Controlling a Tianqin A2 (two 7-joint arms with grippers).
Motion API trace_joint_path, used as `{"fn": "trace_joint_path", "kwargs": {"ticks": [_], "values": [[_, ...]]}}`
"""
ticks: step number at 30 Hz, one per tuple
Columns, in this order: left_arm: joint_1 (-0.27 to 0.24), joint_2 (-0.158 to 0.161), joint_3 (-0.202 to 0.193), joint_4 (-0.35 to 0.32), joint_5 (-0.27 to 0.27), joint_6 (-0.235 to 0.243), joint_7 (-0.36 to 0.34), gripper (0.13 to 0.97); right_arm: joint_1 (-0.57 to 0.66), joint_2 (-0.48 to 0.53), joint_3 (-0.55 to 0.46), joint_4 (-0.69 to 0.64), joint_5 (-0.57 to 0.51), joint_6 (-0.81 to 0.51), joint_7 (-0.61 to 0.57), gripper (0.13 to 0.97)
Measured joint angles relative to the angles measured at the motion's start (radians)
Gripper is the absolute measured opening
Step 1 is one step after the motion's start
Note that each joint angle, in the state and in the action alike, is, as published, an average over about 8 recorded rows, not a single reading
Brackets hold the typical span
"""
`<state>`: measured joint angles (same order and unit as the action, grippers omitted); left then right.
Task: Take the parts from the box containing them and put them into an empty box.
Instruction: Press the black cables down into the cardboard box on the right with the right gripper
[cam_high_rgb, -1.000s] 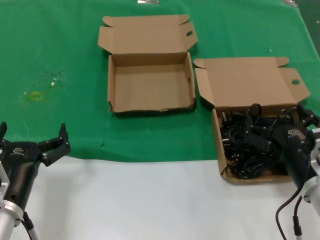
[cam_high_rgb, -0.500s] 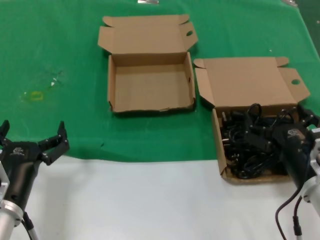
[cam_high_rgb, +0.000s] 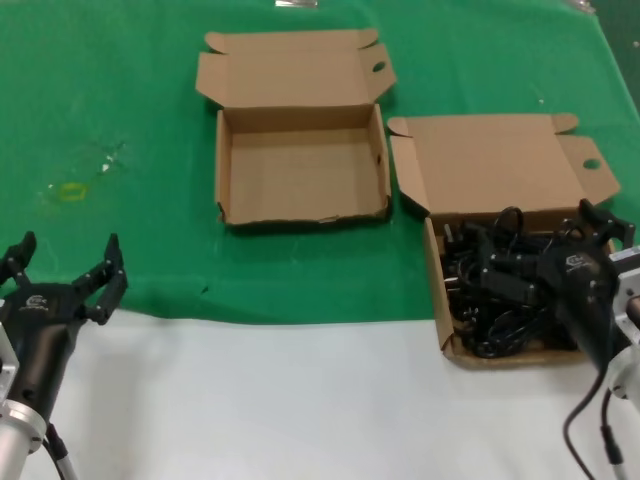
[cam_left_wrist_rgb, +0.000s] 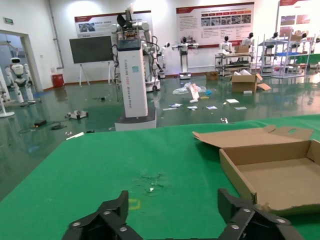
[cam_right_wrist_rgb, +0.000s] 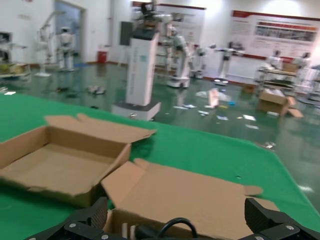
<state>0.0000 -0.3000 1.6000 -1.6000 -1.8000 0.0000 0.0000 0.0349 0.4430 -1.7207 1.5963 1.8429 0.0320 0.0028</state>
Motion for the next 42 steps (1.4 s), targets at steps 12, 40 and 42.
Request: {"fn": "trace_joint_path", "kwargs": {"ticks": [12,40,42], "values": [[0.0,0.0,0.0,0.0,0.0,0.0,0.0,0.489,0.117,0.337,-0.155,0.034,-0.005,-0.19,0.076,0.966],[0.0,0.0,0.0,0.0,0.0,0.0,0.0,0.149,0.823,0.397,-0.371,-0.426,-0.311,-1.146,-0.401,0.966],[0.0,0.0,0.0,0.0,0.0,0.0,0.0,0.144,0.861,0.373,-0.384,-0.474,-0.334,-1.169,-0.449,0.966]]}}
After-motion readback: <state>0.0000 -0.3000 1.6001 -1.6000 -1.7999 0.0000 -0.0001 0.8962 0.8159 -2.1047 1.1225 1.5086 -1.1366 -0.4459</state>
